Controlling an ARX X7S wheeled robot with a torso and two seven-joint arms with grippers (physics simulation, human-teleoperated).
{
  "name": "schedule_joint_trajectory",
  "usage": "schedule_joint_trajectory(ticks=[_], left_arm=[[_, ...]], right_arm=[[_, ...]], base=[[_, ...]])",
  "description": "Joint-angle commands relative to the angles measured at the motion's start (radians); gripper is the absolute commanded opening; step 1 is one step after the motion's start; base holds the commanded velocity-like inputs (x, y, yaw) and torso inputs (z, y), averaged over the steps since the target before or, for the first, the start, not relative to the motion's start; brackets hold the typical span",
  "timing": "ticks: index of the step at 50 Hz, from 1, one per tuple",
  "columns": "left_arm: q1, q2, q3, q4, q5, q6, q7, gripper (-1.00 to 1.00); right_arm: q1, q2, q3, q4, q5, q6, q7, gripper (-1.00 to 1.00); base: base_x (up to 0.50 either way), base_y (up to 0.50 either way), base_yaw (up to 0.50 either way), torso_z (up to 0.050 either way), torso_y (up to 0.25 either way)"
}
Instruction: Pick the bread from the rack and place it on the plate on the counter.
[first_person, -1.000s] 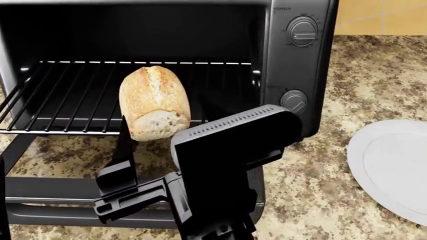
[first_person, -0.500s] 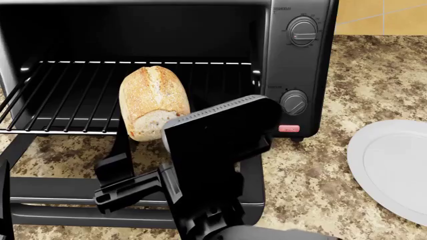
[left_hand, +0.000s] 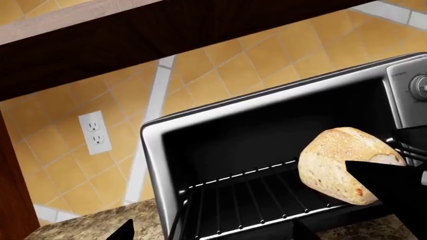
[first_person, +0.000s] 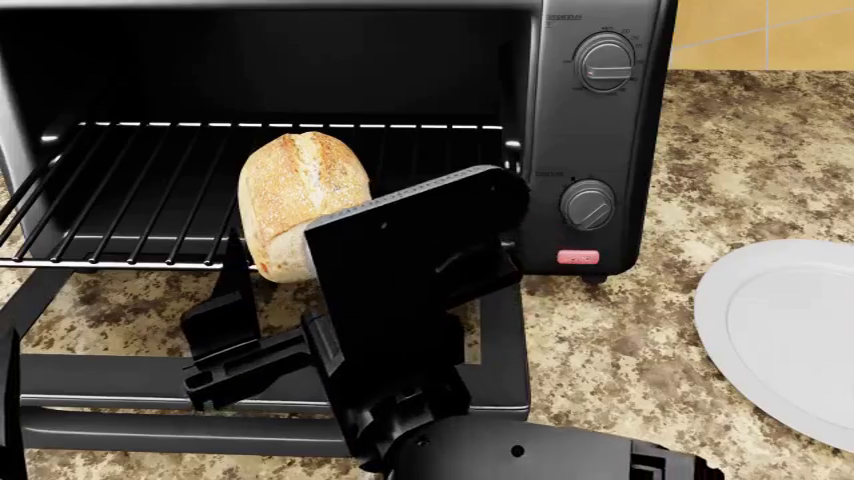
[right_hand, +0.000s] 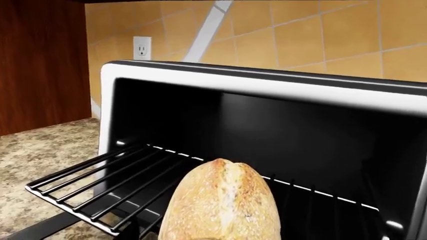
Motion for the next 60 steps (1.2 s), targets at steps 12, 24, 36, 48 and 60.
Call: schedule_joint_trajectory(ticks=[12,24,36,48,60], left_arm=[[0.007,-0.007,0.006,0.010,0.013,0.002,-0.003,1.00],[0.009,-0.017,0.010,0.019,0.025,0.012,-0.007,1.00],[0.011,-0.015,0.015,0.021,0.028,0.013,-0.005,1.00],[0.019,-0.016,0.024,0.014,0.037,0.026,-0.005,1.00],[0.030,-0.022,0.031,0.004,0.048,0.045,-0.002,1.00]], right_arm=[[0.008,-0.033,0.009,0.085,0.048,0.025,-0.059,1.00],[0.006,-0.065,0.009,0.143,0.066,0.041,-0.096,1.00],[-0.022,-0.081,0.011,0.198,0.081,0.033,-0.134,1.00],[-0.016,-0.086,0.015,0.188,0.079,0.041,-0.131,-1.00],[0.012,-0.062,0.031,0.111,0.056,0.042,-0.081,-1.00]], base=[[0.00,0.00,0.00,0.000,0.000],[0.00,0.00,0.00,0.000,0.000],[0.00,0.00,0.00,0.000,0.000],[0.00,0.00,0.00,0.000,0.000],[0.00,0.00,0.00,0.000,0.000]])
